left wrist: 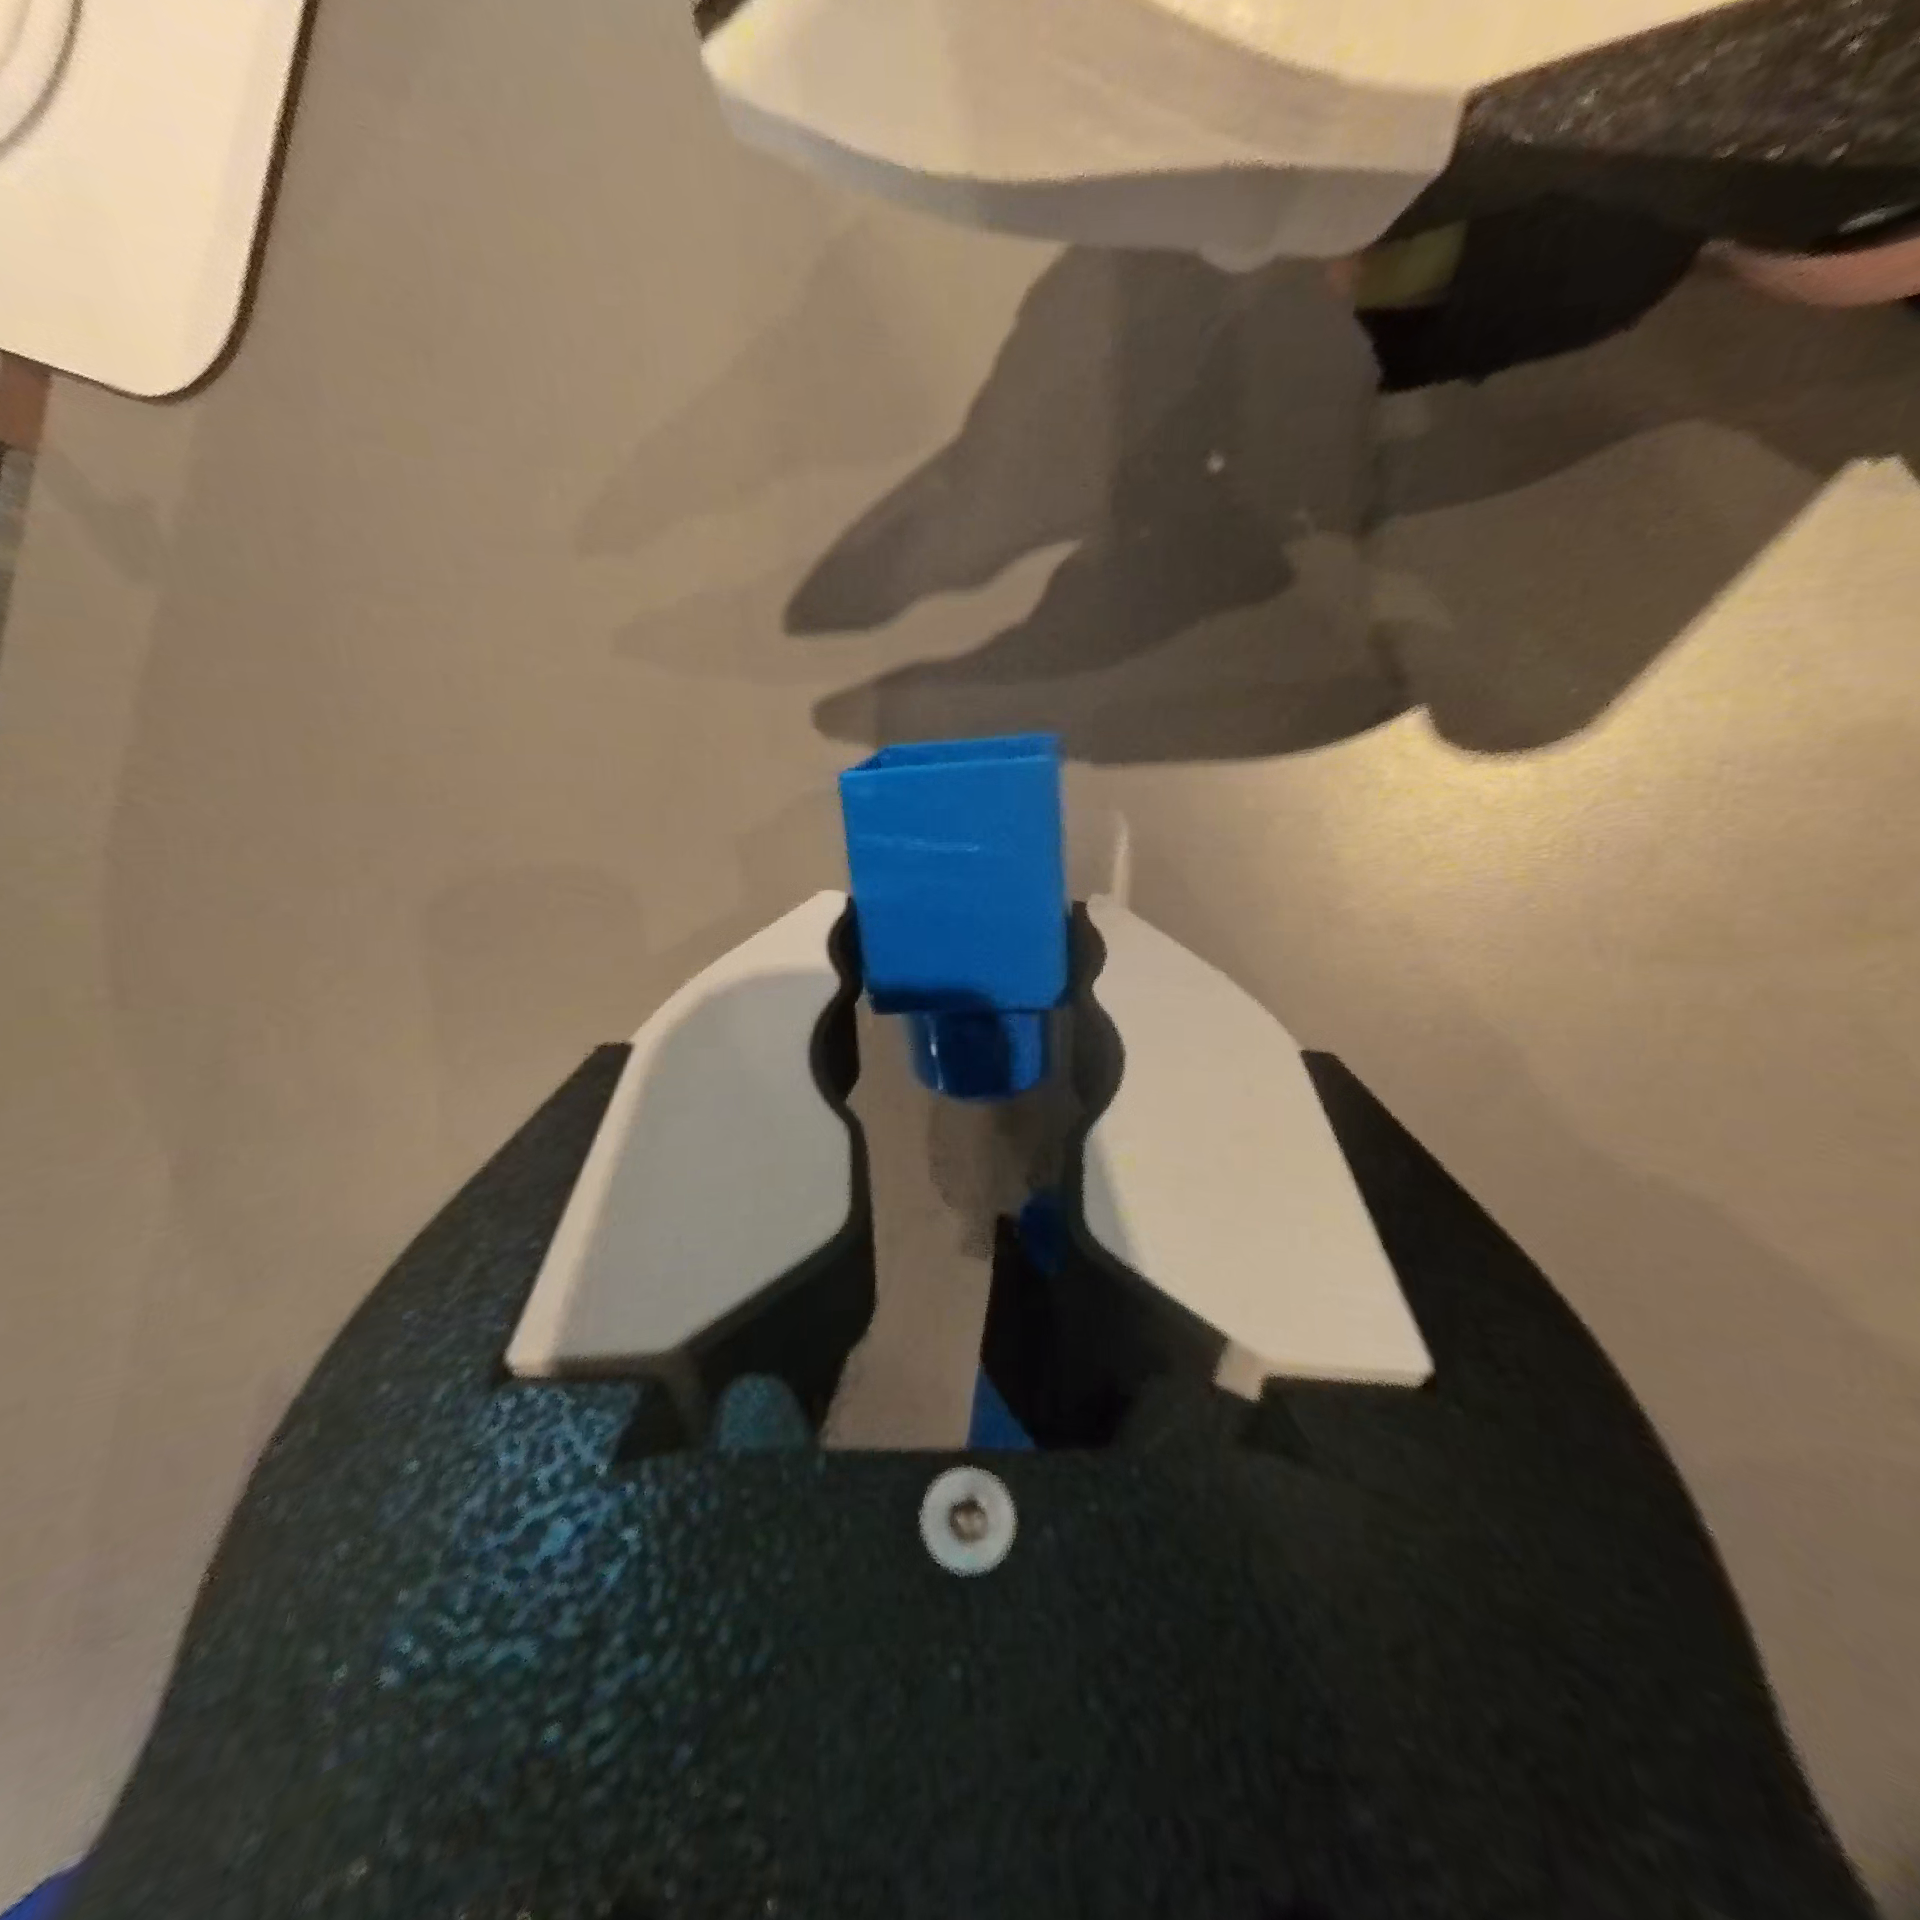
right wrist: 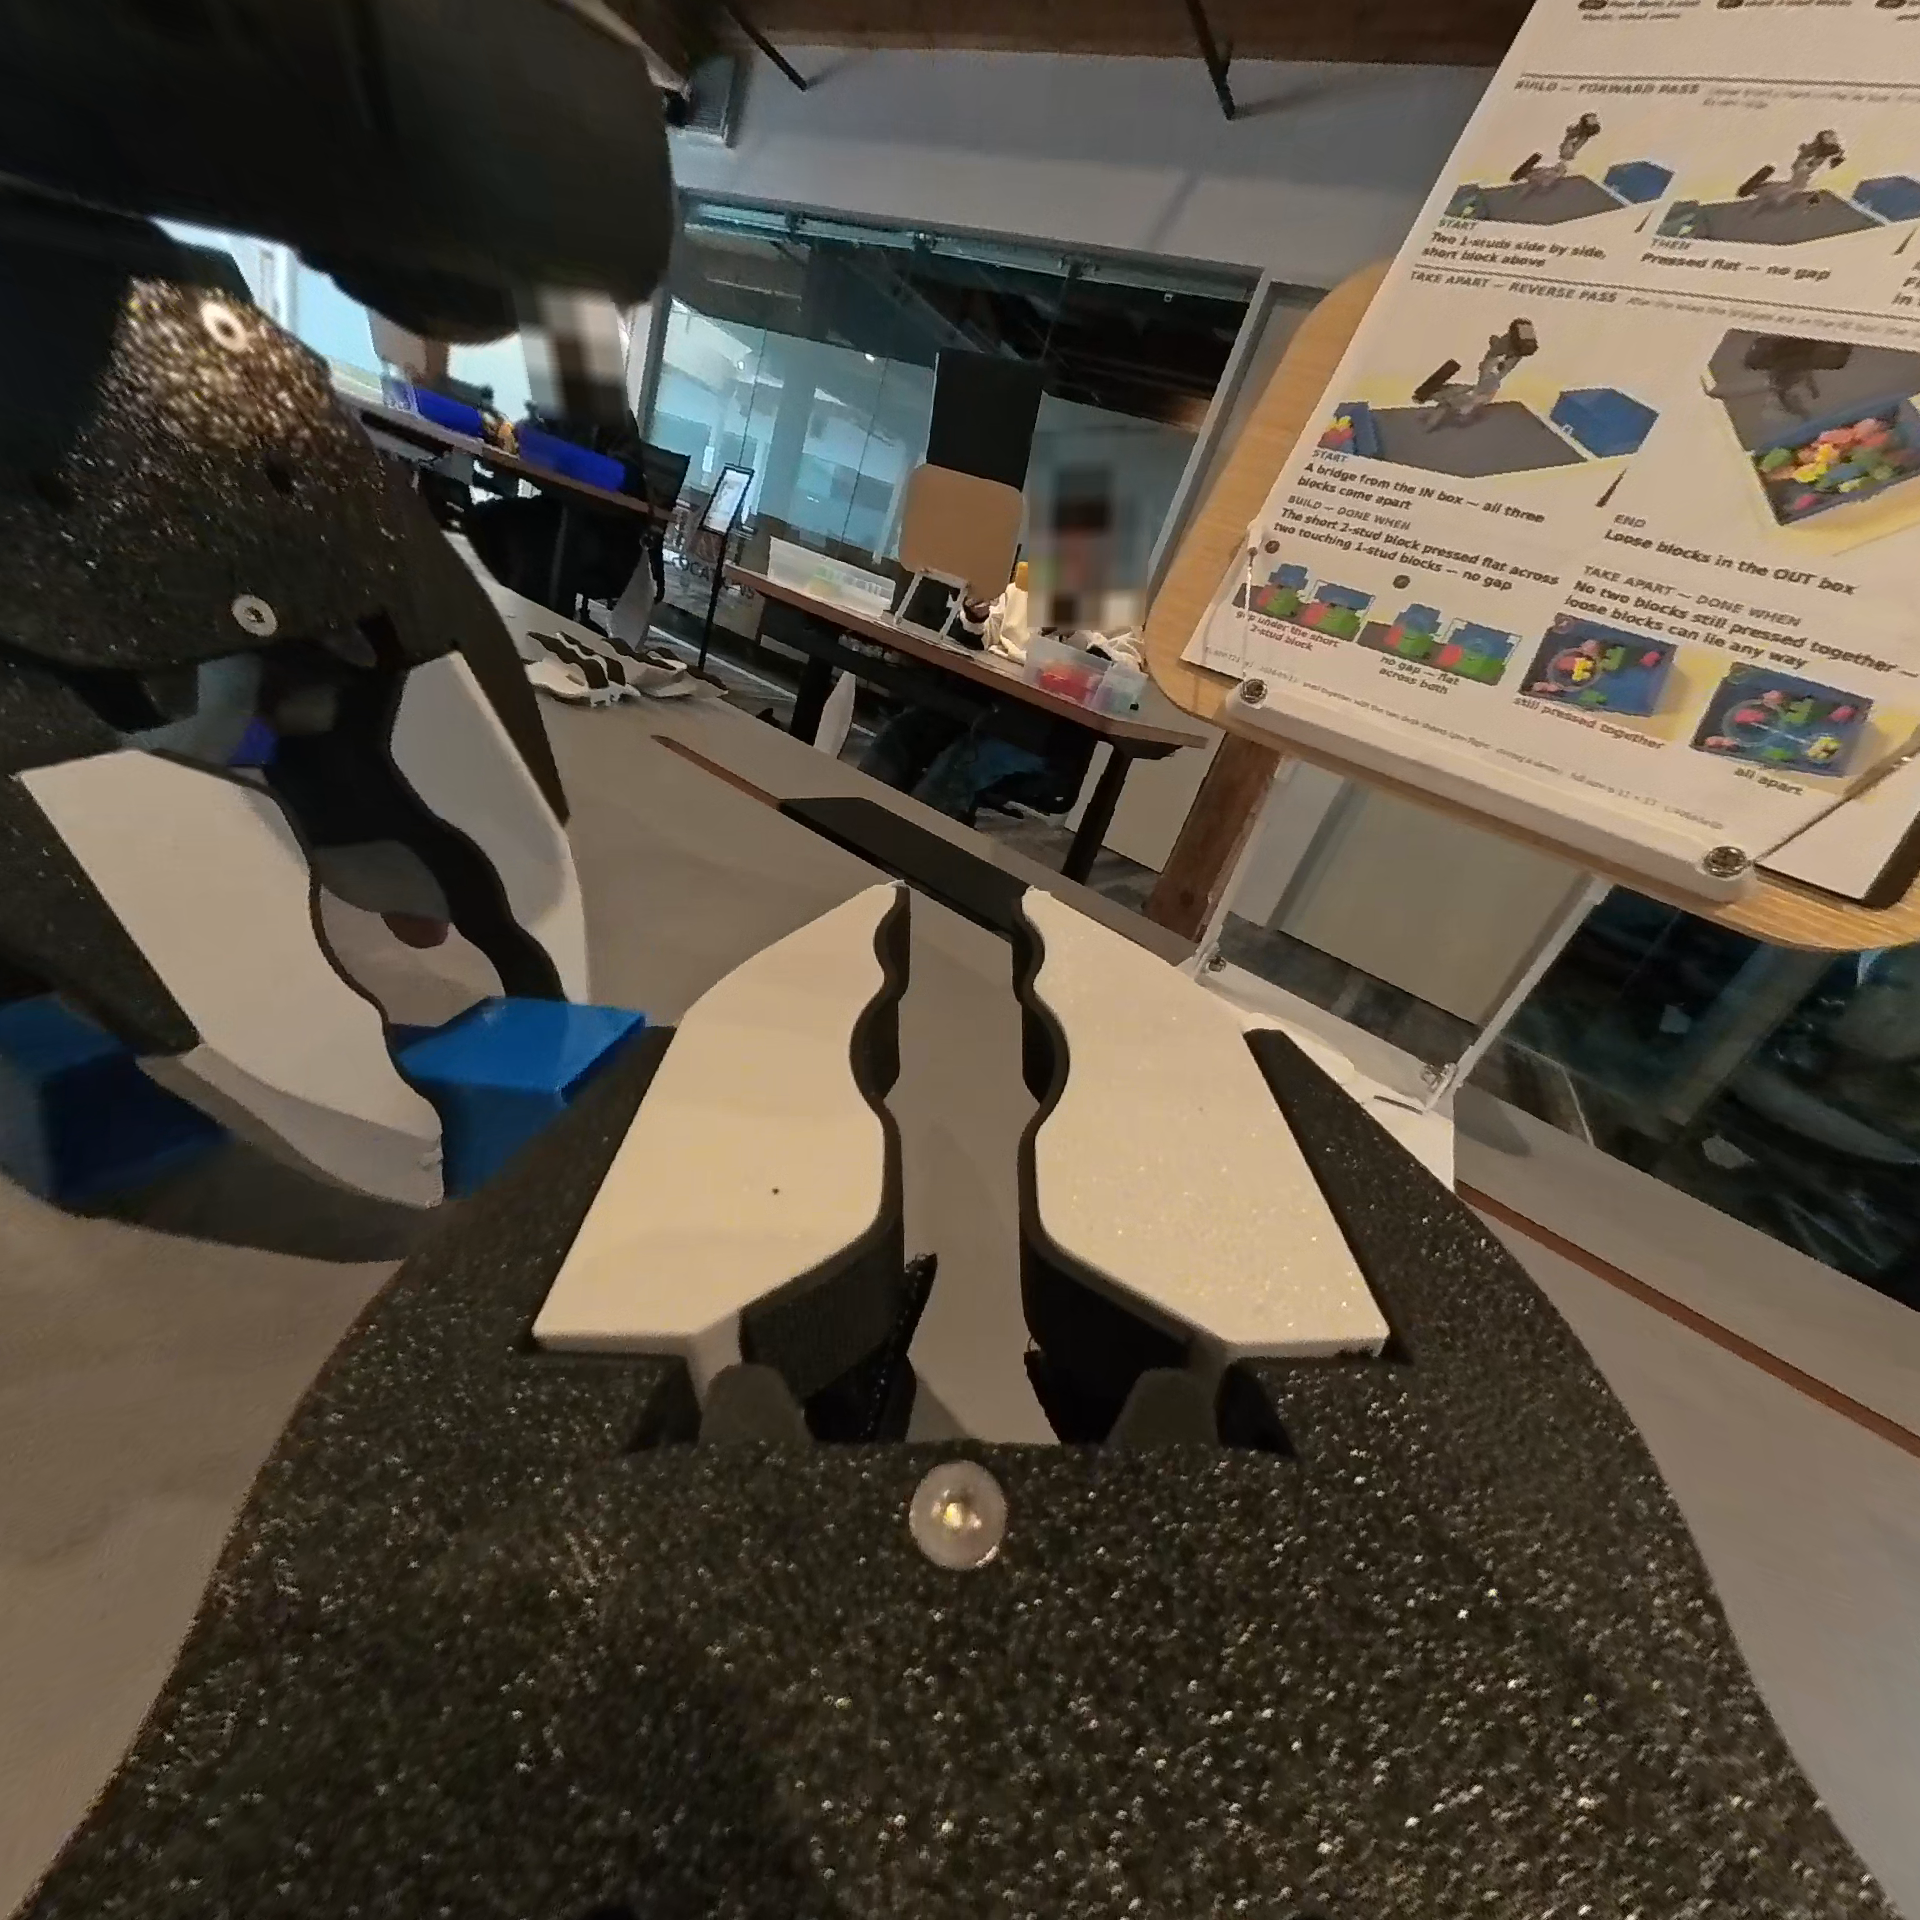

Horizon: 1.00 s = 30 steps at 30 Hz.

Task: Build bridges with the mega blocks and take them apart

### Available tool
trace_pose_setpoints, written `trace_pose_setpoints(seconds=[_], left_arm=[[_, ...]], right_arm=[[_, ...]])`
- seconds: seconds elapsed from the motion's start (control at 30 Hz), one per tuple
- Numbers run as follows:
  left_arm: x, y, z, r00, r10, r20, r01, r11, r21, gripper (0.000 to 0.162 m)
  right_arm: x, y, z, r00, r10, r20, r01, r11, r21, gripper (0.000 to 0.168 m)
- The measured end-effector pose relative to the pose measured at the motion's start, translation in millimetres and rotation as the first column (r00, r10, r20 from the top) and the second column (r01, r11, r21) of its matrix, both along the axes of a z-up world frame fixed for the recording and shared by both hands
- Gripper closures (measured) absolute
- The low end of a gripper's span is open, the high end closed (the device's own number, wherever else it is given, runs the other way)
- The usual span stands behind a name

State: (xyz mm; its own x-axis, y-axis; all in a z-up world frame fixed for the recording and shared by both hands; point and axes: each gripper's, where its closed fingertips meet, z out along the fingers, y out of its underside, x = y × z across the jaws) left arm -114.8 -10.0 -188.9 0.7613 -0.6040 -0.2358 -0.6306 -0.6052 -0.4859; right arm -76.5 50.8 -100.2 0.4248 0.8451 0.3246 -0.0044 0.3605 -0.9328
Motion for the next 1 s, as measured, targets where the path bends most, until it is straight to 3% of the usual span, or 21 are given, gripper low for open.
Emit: trace_pose_setpoints(seconds=[0.03, 0.47, 0.63, 0.73, 1.0], left_arm=[[0, 0, -2, 1.0, 0.0, 0.001, 0.0, 1.0, -0.006, 0.125], [9, 2, -7, 0.997, 0.003, 0.074, -0.002, 1.0, -0.011, 0.123], [10, 1, 5, 0.99, 0.022, 0.141, -0.028, 0.999, 0.043, 0.101], [-1, -8, 14, 0.987, 0.068, 0.144, -0.082, 0.992, 0.092, 0.096], [-21, -49, 16, 0.972, 0.148, 0.181, -0.182, 0.965, 0.188, 0.104]], right_arm=[[0, 0, 0, 1.0, 0.0, 0.0, 0.0, 1.0, 0.0, 0.15], [-1, 0, -1, 1.0, 0.004, 0.006, -0.004, 1.0, 0.001, 0.151], [-1, 0, -1, 1.0, 0.004, 0.007, -0.004, 1.0, 0.002, 0.151], [-1, 0, -1, 1.0, 0.002, 0.006, -0.002, 1.0, 0.003, 0.151], [-2, -1, -1, 1.0, 0.003, 0.009, -0.003, 1.0, 0.006, 0.152]])
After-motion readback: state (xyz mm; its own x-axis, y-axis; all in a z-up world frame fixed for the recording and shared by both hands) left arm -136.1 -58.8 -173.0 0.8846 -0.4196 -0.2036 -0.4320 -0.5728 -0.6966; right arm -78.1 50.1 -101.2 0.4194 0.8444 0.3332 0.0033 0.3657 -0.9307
